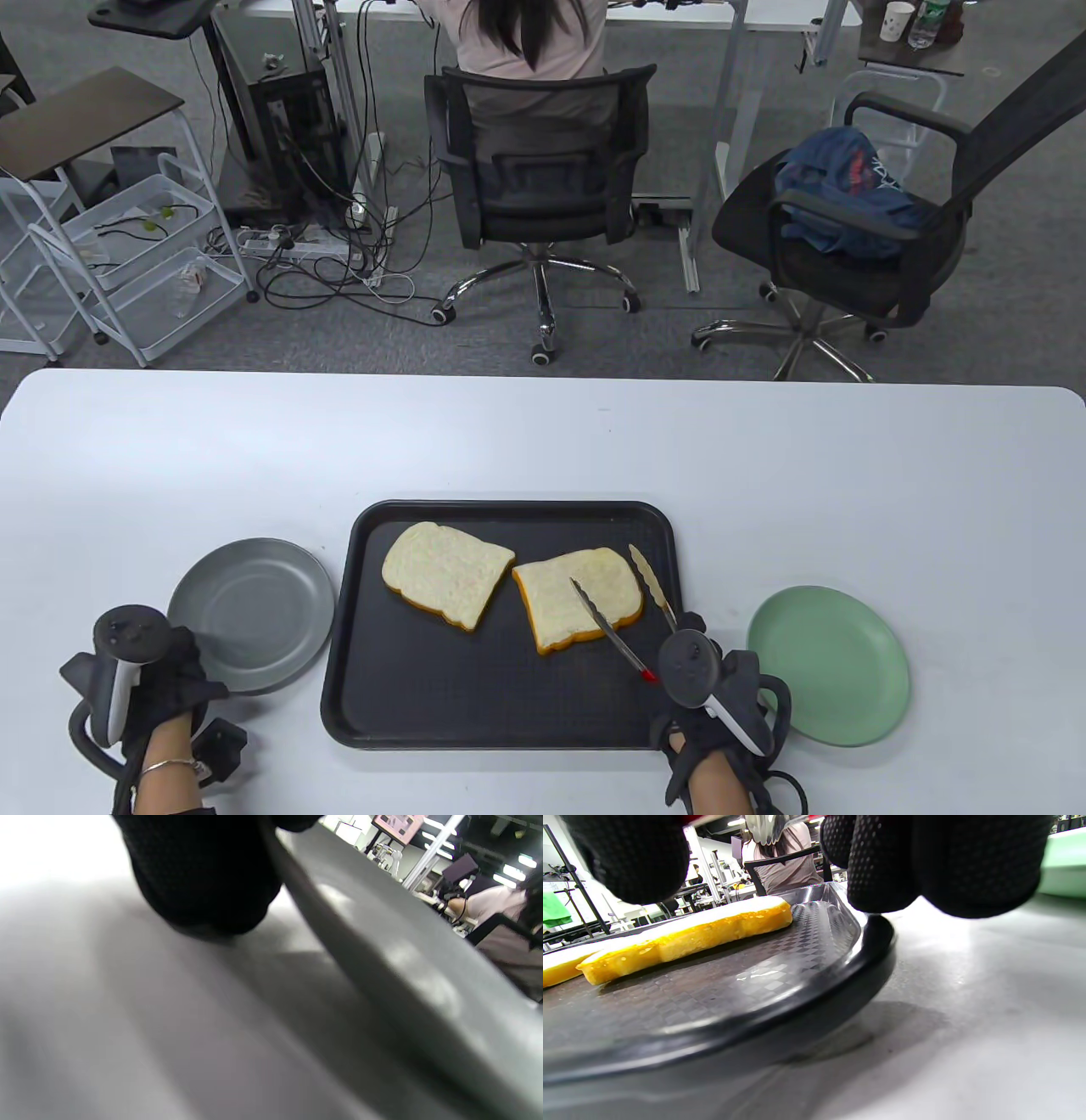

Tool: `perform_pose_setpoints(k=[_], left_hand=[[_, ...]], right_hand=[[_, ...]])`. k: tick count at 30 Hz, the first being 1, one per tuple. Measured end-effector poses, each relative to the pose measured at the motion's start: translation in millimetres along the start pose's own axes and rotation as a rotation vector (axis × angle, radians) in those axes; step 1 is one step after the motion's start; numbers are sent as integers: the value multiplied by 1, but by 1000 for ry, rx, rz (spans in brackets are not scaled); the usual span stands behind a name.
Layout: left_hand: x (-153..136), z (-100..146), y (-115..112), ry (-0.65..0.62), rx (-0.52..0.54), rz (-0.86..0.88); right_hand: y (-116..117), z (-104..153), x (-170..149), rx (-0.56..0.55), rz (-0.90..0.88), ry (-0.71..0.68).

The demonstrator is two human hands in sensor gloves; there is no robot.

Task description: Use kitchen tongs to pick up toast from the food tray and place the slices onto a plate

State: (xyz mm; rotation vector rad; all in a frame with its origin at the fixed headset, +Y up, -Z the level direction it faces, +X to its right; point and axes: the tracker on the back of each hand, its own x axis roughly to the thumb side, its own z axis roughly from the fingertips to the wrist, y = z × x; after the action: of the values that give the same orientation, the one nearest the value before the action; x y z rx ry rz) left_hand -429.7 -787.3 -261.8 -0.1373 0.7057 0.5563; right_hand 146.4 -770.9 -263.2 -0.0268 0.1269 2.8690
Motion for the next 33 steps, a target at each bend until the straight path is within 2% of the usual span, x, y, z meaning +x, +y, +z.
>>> perform_pose_setpoints(k=[5,9,16,20,23,33], left_hand=[[-5,2,8,-1,58,61],[-5,8,17,-64,68,208],[7,21,19,-207,-34,446],[16,24,9,-263,-148,518],[22,25,1,-283,-209,524],[25,23,-3,-286,-221,498]], right_hand=[[0,0,0,-4,-6,-3],[0,0,-1,-8,-15,-3],[0,0,-1,-4,-21,-12],[1,0,-1,10,-41,-11],[2,1,-2,23,-46,-11],[2,2,3,84,-157,-38]])
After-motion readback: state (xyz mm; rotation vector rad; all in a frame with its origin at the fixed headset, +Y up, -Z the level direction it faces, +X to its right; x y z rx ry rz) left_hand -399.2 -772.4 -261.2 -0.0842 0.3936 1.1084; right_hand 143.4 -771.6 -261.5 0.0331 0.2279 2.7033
